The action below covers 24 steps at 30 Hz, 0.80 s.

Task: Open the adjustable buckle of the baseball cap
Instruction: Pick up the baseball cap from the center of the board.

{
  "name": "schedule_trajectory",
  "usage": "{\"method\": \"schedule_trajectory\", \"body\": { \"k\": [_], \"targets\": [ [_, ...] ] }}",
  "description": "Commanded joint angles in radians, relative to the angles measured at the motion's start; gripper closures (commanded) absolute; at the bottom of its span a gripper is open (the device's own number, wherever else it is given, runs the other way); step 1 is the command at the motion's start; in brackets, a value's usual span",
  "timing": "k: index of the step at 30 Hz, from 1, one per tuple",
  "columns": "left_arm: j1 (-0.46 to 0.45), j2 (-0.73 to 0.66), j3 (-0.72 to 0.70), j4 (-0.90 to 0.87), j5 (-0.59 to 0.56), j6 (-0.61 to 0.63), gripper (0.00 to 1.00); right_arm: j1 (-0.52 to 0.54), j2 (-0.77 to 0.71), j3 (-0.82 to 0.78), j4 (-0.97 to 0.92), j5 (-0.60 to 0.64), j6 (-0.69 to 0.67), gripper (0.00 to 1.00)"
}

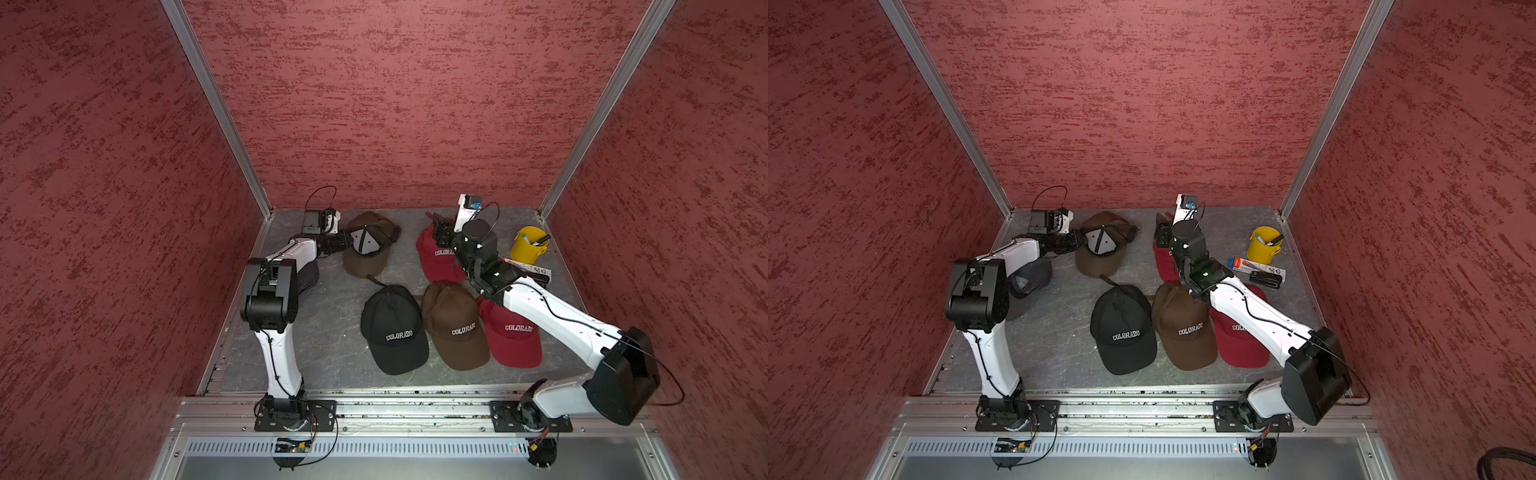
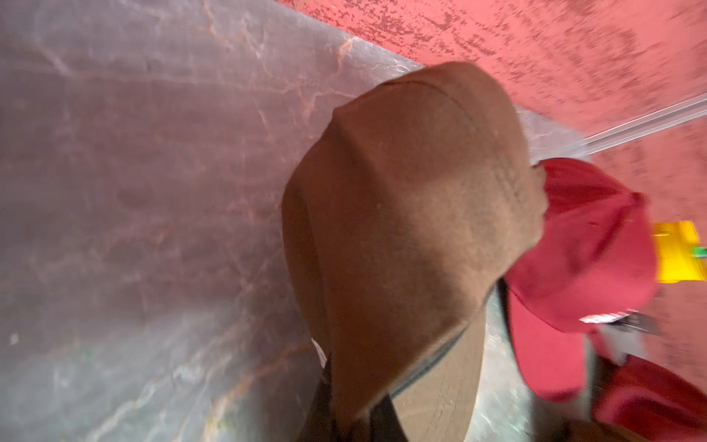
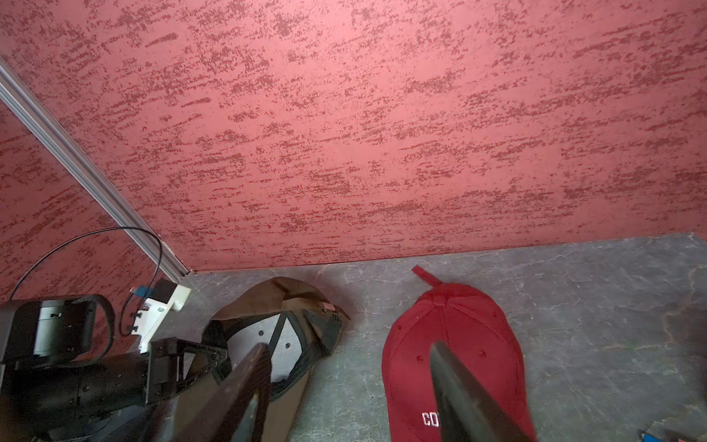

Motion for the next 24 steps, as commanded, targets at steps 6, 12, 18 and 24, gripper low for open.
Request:
{"method": "schedule_trajectory", "body": {
  "k": [6, 12, 18, 24],
  "targets": [
    [0.028, -0.209, -0.145, 0.294, 0.249, -0.201, 0.98, -0.006, 0.062, 0.058, -0.048, -0.088, -0.041, 0.34],
    [0.022, -0.340, -0.241, 0.434, 0.330, -0.304, 0.98, -0.005, 0.060, 0.029, 0.000, -0.144, -0.064, 0.32],
    [-0.012, -0.473, -0.336, 0.507, 0.342, -0.334, 0.98, -0.037, 0.066, 0.015, 0.081, -0.365, -0.026, 0.30],
    [-0.043, -0.582, -0.388, 0.502, 0.328, -0.320, 0.98, -0.078, 0.059, -0.047, 0.262, -0.569, 0.072, 0.29]
  ]
}}
